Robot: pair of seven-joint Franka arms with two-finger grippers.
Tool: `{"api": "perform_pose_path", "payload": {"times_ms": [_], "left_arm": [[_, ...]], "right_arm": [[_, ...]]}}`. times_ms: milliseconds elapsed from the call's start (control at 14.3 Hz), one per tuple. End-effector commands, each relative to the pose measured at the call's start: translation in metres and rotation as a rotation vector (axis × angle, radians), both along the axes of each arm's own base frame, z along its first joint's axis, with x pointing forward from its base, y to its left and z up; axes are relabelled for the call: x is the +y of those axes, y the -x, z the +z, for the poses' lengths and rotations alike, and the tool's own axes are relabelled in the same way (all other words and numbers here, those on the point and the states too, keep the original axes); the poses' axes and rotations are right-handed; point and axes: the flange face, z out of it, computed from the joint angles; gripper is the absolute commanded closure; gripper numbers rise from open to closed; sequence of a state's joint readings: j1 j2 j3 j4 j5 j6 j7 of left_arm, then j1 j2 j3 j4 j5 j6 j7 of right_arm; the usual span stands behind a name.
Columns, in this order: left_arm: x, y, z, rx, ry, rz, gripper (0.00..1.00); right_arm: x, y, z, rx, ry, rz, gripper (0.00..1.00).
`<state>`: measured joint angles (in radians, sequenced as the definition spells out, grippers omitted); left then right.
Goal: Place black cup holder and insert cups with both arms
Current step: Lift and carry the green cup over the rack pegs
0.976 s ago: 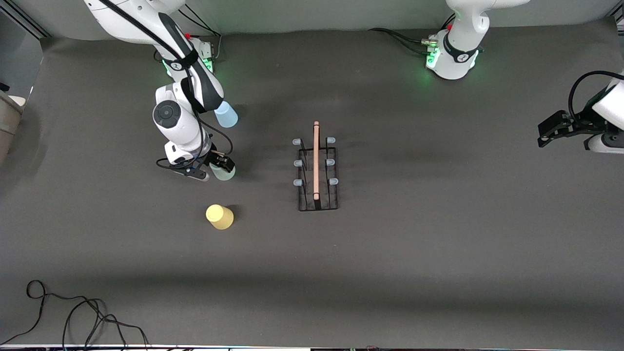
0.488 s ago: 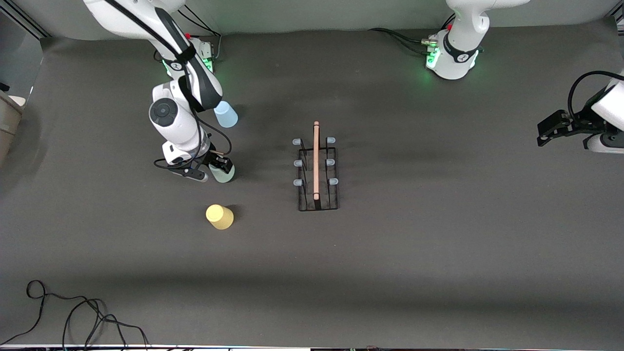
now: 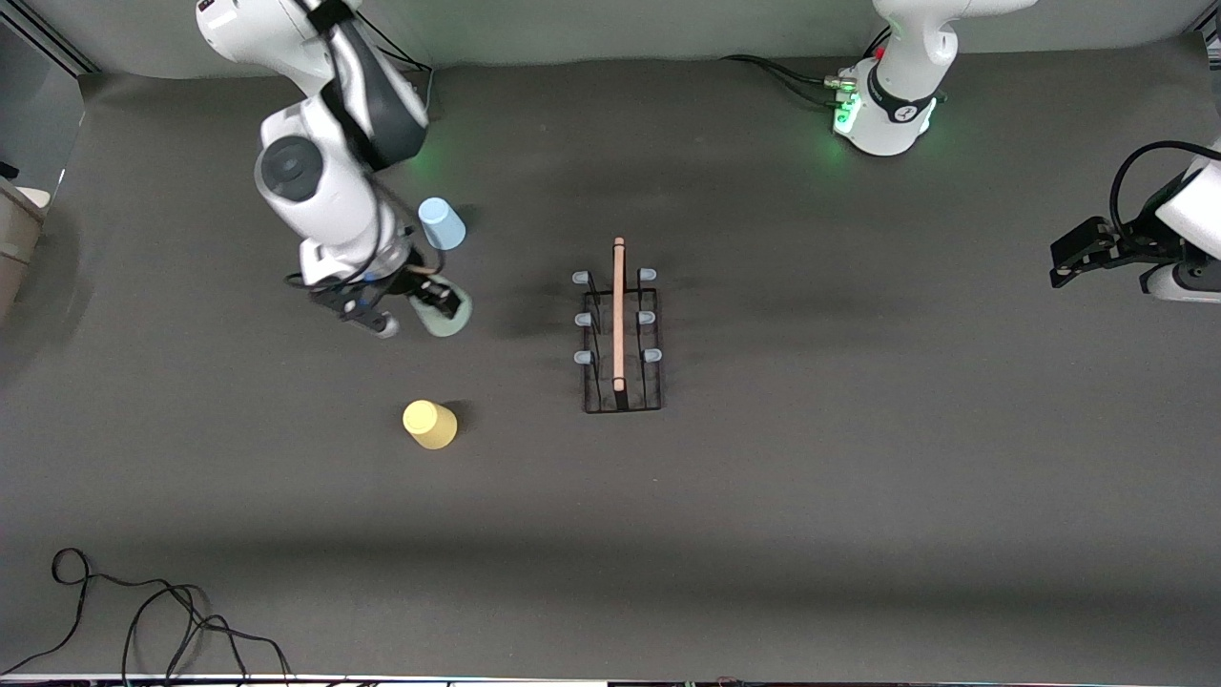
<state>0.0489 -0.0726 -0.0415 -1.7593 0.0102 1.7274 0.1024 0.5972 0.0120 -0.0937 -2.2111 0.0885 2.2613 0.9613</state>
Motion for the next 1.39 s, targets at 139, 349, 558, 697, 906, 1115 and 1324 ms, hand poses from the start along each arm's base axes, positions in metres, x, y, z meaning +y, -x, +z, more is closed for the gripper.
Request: {"api": "perform_pose_path", "payload": {"times_ms": [139, 349, 558, 697, 906, 1115, 1324], "left_arm": [[-0.004, -0.003, -0.002, 0.002, 0.006, -0.01, 0.0], [-0.005, -0.003, -0.003, 0.002, 0.008, -0.006, 0.0], [-0.012, -0.003, -0.002, -0.001, 0.008, -0.009, 0.0], [-0.012, -0.003, -0.002, -0.001, 0.01, -0.005, 0.0], [-0.011, -0.004, -0.003, -0.001, 0.008, -0.006, 0.0], [-0.01, -0.005, -0.004, 0.001, 0.008, -0.004, 0.0], [-0.009, -0.006, -0.004, -0.007, 0.009, -0.001, 0.0]], "right_arm": [[0.088, 0.016, 0.025, -0.004, -0.045, -0.13, 1.0], [0.11, 0.023, 0.03, 0.024, -0.093, -0.187, 1.0], [0.135, 0.036, 0.016, 0.039, -0.079, -0.184, 1.0], [0.14, 0.035, 0.007, 0.033, -0.081, -0.2, 1.0], [0.161, 0.041, -0.01, 0.016, -0.089, -0.205, 1.0], [0.175, 0.043, -0.035, 0.019, -0.07, -0.192, 1.0], [0.178, 0.038, -0.049, 0.015, -0.063, -0.194, 1.0]]}}
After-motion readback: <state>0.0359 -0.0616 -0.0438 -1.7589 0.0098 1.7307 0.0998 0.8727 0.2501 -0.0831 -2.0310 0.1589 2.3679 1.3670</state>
